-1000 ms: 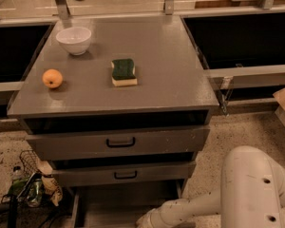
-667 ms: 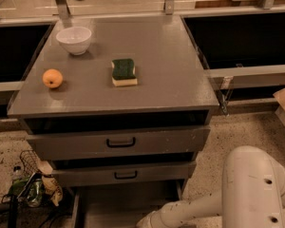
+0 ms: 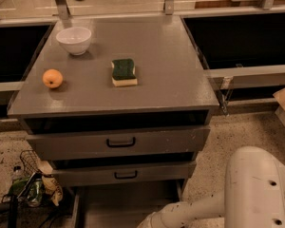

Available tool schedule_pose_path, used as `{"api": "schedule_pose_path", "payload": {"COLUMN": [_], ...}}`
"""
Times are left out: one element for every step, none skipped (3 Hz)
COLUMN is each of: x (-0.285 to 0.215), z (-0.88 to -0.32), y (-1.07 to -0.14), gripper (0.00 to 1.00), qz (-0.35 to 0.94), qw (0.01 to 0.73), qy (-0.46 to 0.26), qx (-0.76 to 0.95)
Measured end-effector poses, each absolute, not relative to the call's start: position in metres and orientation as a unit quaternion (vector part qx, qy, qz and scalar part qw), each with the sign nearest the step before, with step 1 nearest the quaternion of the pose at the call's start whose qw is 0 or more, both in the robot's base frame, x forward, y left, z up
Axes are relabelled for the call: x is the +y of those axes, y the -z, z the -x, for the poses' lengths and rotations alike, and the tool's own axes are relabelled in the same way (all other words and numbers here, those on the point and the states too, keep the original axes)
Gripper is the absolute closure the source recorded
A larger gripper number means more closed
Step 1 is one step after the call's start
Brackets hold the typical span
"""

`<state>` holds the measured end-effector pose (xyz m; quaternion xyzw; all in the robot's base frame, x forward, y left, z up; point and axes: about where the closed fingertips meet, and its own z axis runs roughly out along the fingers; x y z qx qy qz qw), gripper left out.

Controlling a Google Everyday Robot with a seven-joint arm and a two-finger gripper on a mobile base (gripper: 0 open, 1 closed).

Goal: Open bottom drawer

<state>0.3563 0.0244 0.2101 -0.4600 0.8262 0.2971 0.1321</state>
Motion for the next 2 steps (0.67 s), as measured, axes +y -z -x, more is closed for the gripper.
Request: {"api": "schedule_pose_path", "payload": {"x": [0.0245, 0.0245], "z": [-0.3563, -0.3563], "y": [-0.2101, -0.2101], "gripper": [0.85, 0.62], "qz": [0.46, 0.46], "qw": [0.132, 0.132], "qy": [-0.297, -0.297], "qx": [0.826, 0.826]}}
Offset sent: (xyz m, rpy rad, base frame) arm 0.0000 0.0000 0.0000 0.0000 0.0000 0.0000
